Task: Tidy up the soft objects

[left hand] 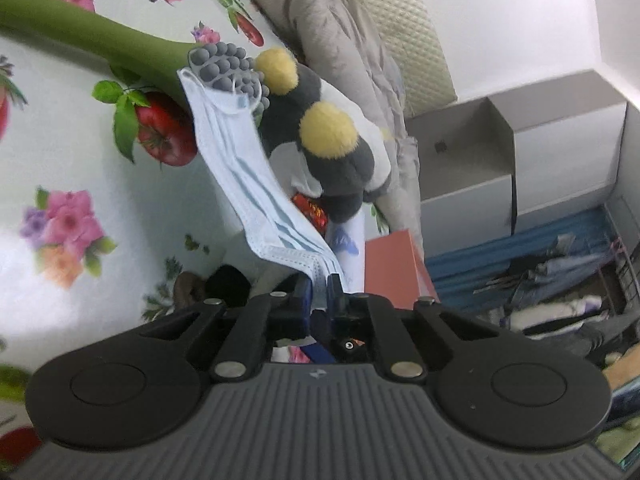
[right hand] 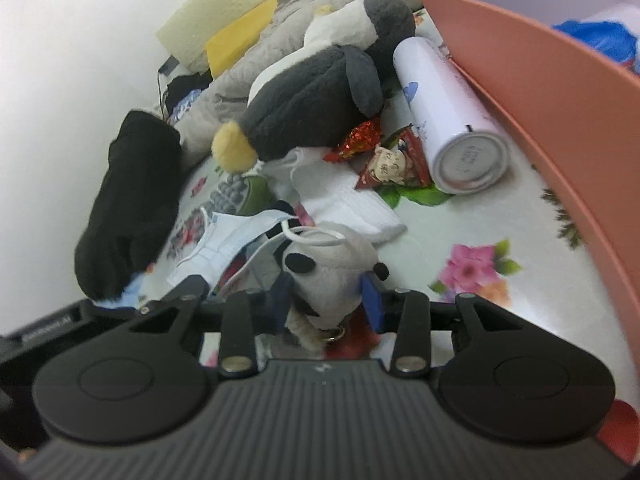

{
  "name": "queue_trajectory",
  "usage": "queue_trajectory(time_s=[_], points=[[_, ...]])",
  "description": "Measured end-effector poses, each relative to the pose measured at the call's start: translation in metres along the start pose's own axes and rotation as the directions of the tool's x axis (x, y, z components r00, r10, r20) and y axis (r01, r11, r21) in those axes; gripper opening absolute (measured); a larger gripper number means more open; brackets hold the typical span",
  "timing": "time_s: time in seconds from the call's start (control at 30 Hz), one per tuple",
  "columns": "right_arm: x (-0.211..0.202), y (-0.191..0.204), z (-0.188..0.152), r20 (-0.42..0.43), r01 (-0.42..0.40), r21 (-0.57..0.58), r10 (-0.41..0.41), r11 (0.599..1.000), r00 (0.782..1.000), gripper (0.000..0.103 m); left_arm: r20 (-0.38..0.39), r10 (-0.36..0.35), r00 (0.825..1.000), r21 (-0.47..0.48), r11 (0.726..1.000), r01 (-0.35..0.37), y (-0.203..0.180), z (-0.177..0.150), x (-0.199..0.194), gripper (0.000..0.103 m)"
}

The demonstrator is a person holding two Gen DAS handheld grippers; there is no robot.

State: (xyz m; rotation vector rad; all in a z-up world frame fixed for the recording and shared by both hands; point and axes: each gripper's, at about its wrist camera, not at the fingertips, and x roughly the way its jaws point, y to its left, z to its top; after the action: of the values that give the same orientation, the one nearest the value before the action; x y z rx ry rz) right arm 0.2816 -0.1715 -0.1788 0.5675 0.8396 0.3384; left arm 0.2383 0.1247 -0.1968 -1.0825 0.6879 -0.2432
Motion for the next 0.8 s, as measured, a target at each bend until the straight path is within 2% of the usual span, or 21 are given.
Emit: queue_trajectory(time_s=[0.27,0.43,0.5,0.63,0.7,0.8], points=[[-0.04,0.0,-0.023,-0.007,0.051,-0.049,-0.051,0.997,0.999,0.041,-0.027,0.017,0.999,0.094,0.995,-0.014,-0.008,-0.028,-0.051,0.009],[-0.057,-0.002,-0.038,-0.013,0.071,-0.056,-0.072,0.996,0.997,0.041,-0.038,0.036,0.999,0.117,0.993,-0.032,0.001,-0.042,-0.084,0.009],[-0.061,-0.003,-0.043,-0.013,0.084,-0.058,-0.085,0.995,0.996,0.041,-0.037,0.089,0.995,0.12,0.989,-0.084,0.01,-0.045,-0.094,0.009],[-0.068,-0.002,-0.05,0.002,0.139,-0.086,-0.139,0.987,0.99,0.042,-0.027,0.14,0.99,0.101,0.986,-0.136,0.029,-0.049,-0.111,0.009],[-0.072,-0.001,-0.052,0.011,0.139,-0.093,-0.139,0.986,0.99,0.042,-0.014,0.209,0.978,0.131,0.97,-0.205,0.033,-0.05,-0.116,0.009],[-0.076,0.003,-0.056,0.018,0.149,-0.117,-0.148,0.982,0.989,0.042,-0.007,0.254,0.967,0.149,0.957,-0.25,0.039,-0.051,-0.12,0.011]])
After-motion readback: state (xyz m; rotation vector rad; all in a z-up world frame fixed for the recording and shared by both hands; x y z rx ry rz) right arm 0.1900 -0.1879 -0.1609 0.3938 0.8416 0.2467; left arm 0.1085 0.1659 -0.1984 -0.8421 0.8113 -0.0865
